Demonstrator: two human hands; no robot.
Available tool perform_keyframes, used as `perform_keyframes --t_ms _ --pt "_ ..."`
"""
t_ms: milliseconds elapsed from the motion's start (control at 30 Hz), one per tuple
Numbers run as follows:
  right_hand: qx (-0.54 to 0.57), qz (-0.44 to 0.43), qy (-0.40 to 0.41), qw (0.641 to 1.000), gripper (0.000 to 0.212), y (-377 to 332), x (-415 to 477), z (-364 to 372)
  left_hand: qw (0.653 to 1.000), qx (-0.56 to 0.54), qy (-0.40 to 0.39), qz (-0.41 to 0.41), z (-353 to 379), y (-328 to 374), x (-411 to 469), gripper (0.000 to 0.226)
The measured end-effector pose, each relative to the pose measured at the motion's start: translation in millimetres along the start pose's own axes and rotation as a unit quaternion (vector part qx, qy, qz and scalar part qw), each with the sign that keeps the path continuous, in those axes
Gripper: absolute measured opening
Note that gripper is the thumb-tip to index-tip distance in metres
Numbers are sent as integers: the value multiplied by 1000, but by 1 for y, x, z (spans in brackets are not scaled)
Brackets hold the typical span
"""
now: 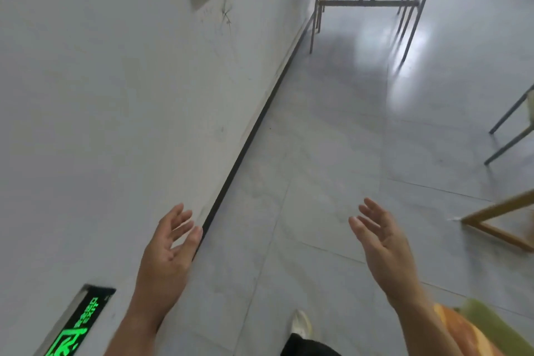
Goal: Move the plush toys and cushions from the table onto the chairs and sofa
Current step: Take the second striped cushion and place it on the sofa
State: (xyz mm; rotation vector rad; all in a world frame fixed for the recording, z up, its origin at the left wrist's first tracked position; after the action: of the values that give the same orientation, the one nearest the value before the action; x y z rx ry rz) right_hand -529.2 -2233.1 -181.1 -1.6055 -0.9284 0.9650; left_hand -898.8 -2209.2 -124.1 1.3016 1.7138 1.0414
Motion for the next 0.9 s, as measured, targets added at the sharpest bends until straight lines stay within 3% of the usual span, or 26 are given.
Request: perform_keyframes --t_ms 167,333,500,733,900 --pt "-8 -29 -5 1000 51 -64 128 29 999 -40 20 22 15 54 130 47" --pt "-8 -16 30 999 49 -64 258 49 994 -89 55 20 63 55 262 49" --pt "-31 11 82 996 47 -74 406 75 996 -89 15 6 128 62 435 42" --pt "-48 0 148 988 55 -149 586 67 992 -85 -90 37 251 181 661 43" --pt "-30 5 217 976 55 -157 709 45 984 -66 -152 70 363 244 790 51"
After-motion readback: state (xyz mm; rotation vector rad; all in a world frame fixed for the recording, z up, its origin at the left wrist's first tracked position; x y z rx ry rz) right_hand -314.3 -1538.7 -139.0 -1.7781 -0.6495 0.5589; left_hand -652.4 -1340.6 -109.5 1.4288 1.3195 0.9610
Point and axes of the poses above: each hand's wrist, its own x-axis towards the middle knuckle, its own z-axis out of the palm, y = z × x, the point moved 7 cm from there along x, towards the middle knuckle
